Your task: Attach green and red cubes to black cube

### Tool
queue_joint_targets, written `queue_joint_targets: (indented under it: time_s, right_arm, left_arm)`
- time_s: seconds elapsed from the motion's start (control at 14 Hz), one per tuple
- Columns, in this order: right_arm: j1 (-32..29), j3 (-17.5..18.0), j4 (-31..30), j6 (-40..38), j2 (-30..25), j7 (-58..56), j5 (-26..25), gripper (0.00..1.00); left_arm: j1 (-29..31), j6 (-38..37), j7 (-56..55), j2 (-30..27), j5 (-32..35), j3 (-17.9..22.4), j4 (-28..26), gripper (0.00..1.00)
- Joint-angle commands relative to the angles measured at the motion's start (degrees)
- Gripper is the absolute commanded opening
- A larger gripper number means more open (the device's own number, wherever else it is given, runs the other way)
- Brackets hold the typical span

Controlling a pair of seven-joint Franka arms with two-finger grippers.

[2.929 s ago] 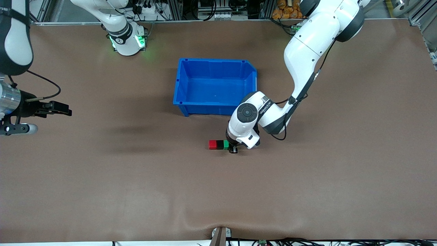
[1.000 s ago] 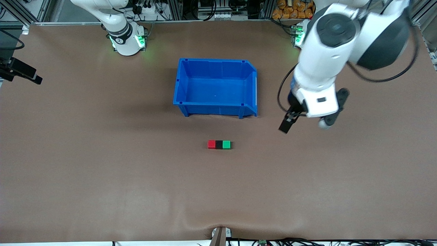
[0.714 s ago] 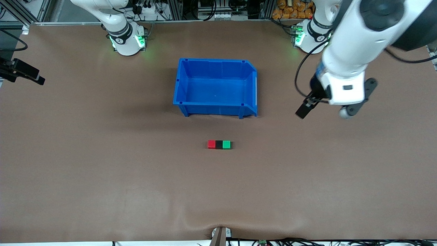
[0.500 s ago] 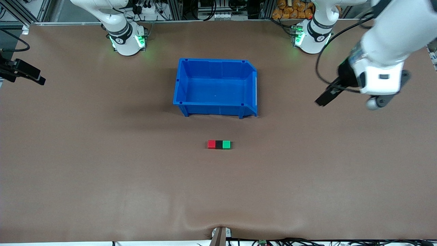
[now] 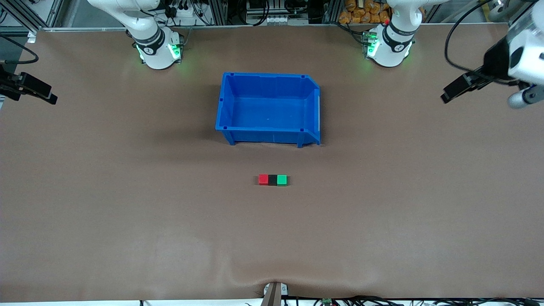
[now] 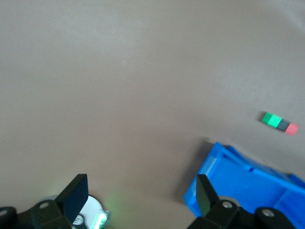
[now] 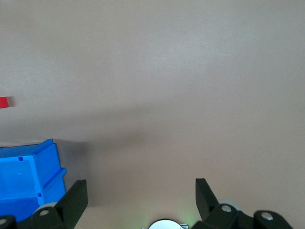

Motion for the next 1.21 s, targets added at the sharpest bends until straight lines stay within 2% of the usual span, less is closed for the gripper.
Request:
queue_joint_targets:
  time_s: [0.0, 0.14, 0.71, 1.0, 1.14]
  right_arm:
    - [-0.08, 0.01, 0.48, -0.79, -0.4, 0.31, -0.72, 1.0]
    - [-0.18, -0.08, 1.18, -0.7, -0.32, 0.39, -0.45, 1.0]
    - [-0.18, -0.08, 0.84, -1.67, -0.14, -0.05, -0.63, 1.0]
    - [-0.09, -0.08, 0.84, -1.49, -0.14, -0.05, -0.46, 1.0]
    - [-0.09, 0.01, 0.84, -1.75, -0.14, -0.05, -0.45, 1.0]
  left_arm:
    - [3.93, -0.62, 11.93, -3.33, -1.18, 0.29, -2.82, 1.0]
    - [6.14, -0.8, 15.83, -3.6, -0.92, 0.2, -2.73, 1.0]
    - [6.06, -1.94, 23.23, -4.48, 0.57, 0.99, -2.9, 1.0]
    - [-1.58, -2.29, 23.23, -3.95, 1.28, 8.18, -2.55, 1.0]
    - [-5.27, -2.21, 23.14, -1.77, 1.64, 11.88, -0.28, 1.0]
